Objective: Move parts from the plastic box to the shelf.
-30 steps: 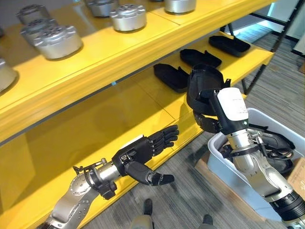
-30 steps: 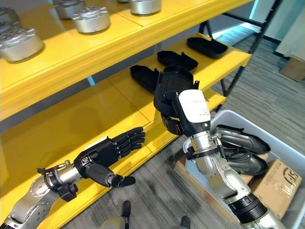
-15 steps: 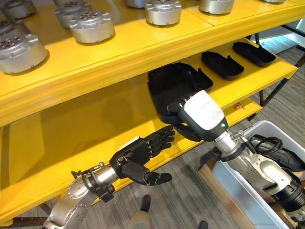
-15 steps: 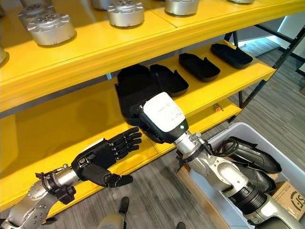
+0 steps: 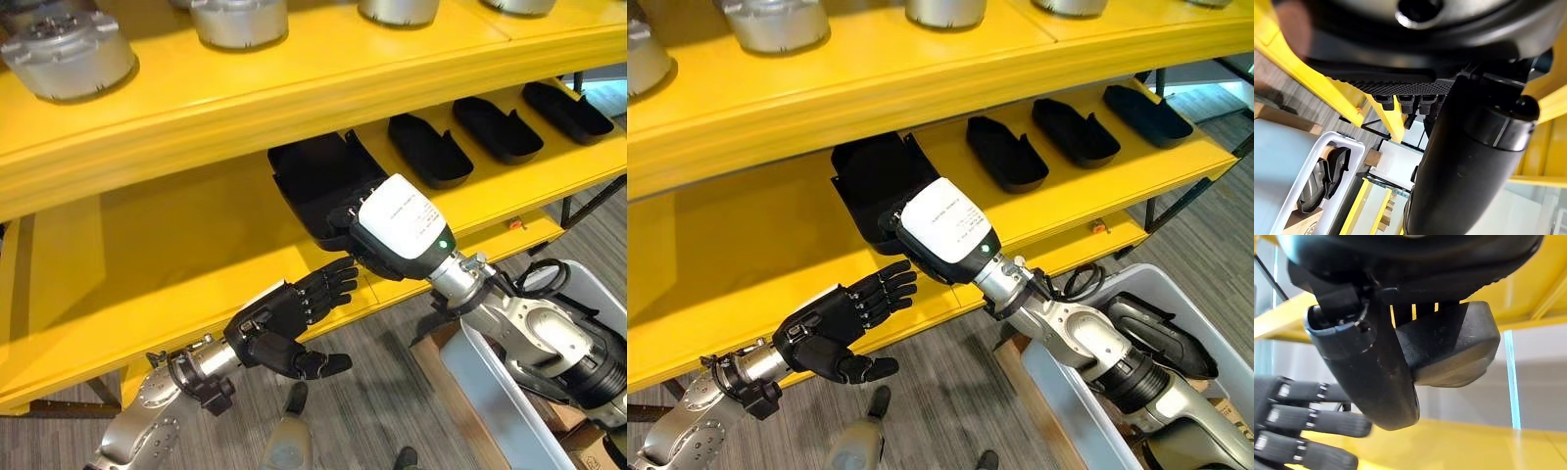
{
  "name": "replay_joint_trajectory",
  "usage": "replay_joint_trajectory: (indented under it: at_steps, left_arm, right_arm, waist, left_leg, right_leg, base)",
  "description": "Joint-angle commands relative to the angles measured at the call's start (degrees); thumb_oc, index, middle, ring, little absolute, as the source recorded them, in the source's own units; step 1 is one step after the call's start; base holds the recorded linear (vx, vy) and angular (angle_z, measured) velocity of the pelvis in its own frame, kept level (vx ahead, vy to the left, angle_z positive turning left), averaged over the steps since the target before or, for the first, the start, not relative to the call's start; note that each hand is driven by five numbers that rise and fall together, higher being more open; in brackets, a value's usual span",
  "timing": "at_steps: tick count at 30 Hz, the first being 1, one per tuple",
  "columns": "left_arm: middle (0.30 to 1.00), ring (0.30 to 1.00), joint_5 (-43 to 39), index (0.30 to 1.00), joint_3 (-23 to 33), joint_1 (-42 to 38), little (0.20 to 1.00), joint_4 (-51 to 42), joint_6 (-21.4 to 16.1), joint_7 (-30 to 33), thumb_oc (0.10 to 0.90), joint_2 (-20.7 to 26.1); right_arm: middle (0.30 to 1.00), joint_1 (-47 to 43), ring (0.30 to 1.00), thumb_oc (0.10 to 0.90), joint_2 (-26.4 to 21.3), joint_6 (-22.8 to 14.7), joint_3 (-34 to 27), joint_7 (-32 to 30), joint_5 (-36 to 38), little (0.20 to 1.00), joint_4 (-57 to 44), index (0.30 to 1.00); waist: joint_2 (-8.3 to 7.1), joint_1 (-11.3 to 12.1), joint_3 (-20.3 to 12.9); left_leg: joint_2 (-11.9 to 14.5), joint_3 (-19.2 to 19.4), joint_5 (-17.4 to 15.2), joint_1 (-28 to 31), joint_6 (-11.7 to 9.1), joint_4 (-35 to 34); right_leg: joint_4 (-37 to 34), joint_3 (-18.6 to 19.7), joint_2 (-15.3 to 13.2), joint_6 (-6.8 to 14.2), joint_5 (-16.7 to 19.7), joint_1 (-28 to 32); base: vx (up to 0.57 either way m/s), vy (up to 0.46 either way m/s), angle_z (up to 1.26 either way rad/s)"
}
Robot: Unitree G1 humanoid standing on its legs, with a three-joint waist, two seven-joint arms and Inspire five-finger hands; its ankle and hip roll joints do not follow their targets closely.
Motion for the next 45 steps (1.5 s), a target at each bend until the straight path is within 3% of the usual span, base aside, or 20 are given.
replay_joint_trajectory:
  at_steps: [1,12,21,35,41,45]
  left_arm:
    - [1.000,1.000,-1.59,1.000,-0.65,-5.14,1.000,-3.01,-6.19,-2.68,0.900,2.78]
    - [1.000,1.000,-0.68,1.000,-0.06,-8.23,1.000,-2.57,-6.89,-1.89,0.900,3.68]
    - [1.000,1.000,0.64,1.000,0.59,-9.88,1.000,-4.48,-6.40,-1.82,0.900,3.44]
    - [1.000,1.000,1.44,1.000,1.47,-10.61,1.000,-5.33,-5.00,-2.36,0.900,3.53]
    - [1.000,1.000,1.92,1.000,1.61,-11.62,1.000,-4.91,-3.59,-3.50,0.900,3.82]
    - [1.000,1.000,2.23,1.000,1.29,-12.83,1.000,-4.24,-1.97,-4.93,0.900,4.07]
  right_arm:
    - [0.300,-14.68,0.300,0.400,1.49,2.64,0.10,-6.83,-0.62,0.300,1.79,0.300]
    - [0.300,-22.18,0.300,0.400,2.81,5.22,0.40,-10.93,-1.32,0.300,13.53,0.300]
    - [0.300,-28.30,0.300,0.400,2.74,7.74,-0.36,-9.62,-3.29,0.300,14.66,0.300]
    - [0.300,-32.86,0.300,0.400,2.10,12.10,1.39,-8.70,-2.57,0.300,16.65,0.300]
    - [0.300,-36.05,0.300,0.400,2.48,10.45,2.85,-8.85,-4.17,0.300,21.87,0.300]
    - [0.300,-40.89,0.300,0.400,3.03,10.45,7.47,-9.14,-3.69,0.300,27.68,0.300]
  waist:
    - [0.27,1.21,-0.16]
    - [0.27,3.67,6.88]
    - [0.91,4.07,10.60]
    - [-0.15,5.01,11.04]
    - [-0.78,6.05,11.04]
    - [-1.01,7.46,10.77]
  left_leg:
    - [2.71,5.22,-8.91,1.02,0.51,5.29]
    - [2.19,1.62,-7.74,-9.20,0.62,9.92]
    - [1.57,1.60,-8.11,-15.24,0.88,13.64]
    - [1.87,1.61,-7.85,-18.43,0.85,14.60]
    - [1.85,1.31,-7.95,-18.64,0.73,14.89]
    - [2.00,0.76,-7.48,-18.36,0.57,14.09]
  right_leg:
    - [12.95,1.62,2.47,-6.63,-7.48,-9.71]
    - [20.40,1.31,3.90,-8.58,-9.53,-18.39]
    - [26.44,2.38,4.04,-9.29,-11.60,-24.64]
    - [27.23,2.08,4.11,-9.59,-11.91,-26.84]
    - [26.82,1.28,4.26,-9.59,-11.92,-26.21]
    - [26.11,0.18,4.35,-9.48,-11.89,-25.21]
  base:
    - [-0.10,-0.110,0.20]
    - [-0.08,-0.112,0.14]
    - [-0.08,-0.048,0.09]
    - [-0.04,-0.028,0.01]
    - [0.01,-0.064,0.01]
    - [0.05,-0.075,0.04]
